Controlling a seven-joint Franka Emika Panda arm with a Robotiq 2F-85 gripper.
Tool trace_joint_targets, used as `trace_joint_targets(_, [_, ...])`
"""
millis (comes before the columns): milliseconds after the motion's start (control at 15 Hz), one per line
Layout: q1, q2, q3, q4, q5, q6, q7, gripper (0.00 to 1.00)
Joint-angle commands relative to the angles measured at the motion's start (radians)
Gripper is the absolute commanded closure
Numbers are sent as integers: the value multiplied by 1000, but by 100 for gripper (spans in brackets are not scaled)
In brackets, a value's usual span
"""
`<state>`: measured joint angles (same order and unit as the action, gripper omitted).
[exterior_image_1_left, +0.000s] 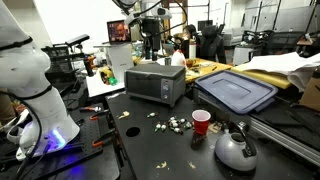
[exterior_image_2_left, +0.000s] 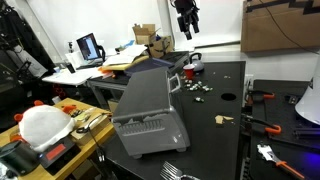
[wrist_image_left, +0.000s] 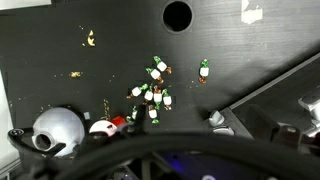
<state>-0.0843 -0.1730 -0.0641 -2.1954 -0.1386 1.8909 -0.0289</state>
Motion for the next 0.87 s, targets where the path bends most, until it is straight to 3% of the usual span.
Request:
trace_joint_targets(0, [5,-13,-10,16,3,-11,-62,0])
trace_joint_targets(800, [0,-2,-15,13,2,-5,-41,0])
